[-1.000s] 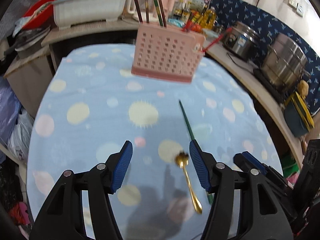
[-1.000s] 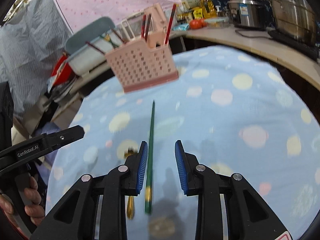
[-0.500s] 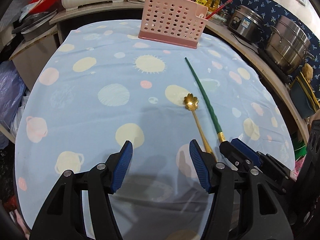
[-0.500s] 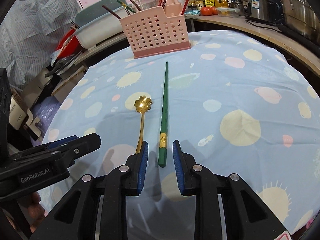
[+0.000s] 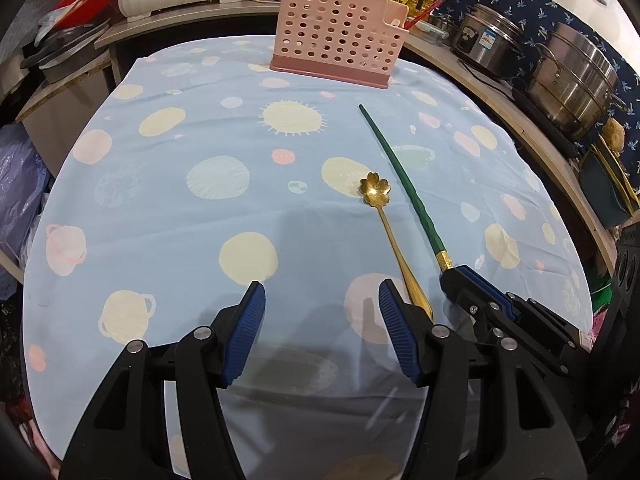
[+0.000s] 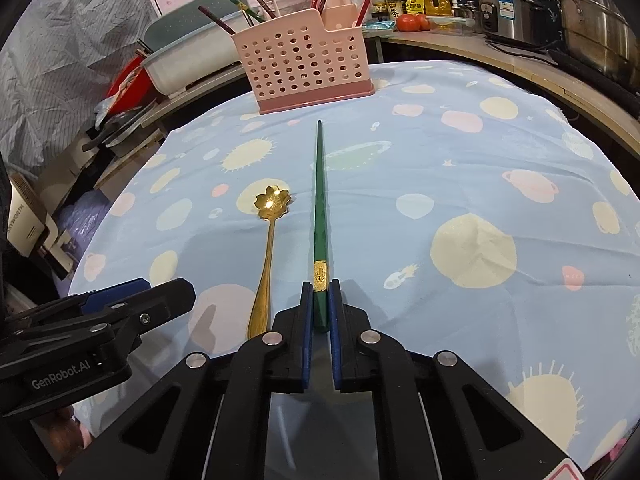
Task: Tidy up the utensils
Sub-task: 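Grasp the green chopstick with the right tool while the left tool grasps the gold spoon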
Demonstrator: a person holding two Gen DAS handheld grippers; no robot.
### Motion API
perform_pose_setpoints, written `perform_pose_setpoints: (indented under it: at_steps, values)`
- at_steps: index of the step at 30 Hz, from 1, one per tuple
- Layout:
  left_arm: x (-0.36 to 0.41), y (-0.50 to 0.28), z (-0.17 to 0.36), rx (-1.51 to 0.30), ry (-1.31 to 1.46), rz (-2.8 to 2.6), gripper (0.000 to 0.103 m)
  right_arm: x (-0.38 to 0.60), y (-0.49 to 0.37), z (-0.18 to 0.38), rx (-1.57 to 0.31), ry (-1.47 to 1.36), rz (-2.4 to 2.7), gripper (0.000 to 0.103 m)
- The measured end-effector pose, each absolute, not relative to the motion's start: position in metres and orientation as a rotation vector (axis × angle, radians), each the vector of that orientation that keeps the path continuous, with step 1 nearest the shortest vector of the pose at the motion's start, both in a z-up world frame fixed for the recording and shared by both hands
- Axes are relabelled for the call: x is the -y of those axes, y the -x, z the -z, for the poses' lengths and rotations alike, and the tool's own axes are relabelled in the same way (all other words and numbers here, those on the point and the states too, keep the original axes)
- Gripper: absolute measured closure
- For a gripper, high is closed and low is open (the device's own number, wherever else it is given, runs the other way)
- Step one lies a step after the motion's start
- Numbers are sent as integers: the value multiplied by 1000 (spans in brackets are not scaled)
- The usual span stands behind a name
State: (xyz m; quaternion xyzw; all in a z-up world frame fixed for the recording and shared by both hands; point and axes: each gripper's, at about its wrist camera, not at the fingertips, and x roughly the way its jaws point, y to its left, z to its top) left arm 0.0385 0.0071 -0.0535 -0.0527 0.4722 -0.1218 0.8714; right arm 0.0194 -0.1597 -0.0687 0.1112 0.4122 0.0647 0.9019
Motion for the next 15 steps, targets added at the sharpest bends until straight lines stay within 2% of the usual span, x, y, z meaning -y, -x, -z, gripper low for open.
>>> perform_pose_setpoints:
  at_steps: [15]
  values:
    - [37,-32,59,-982,48,343,45,191,-2,68,-838,-295,-68,96]
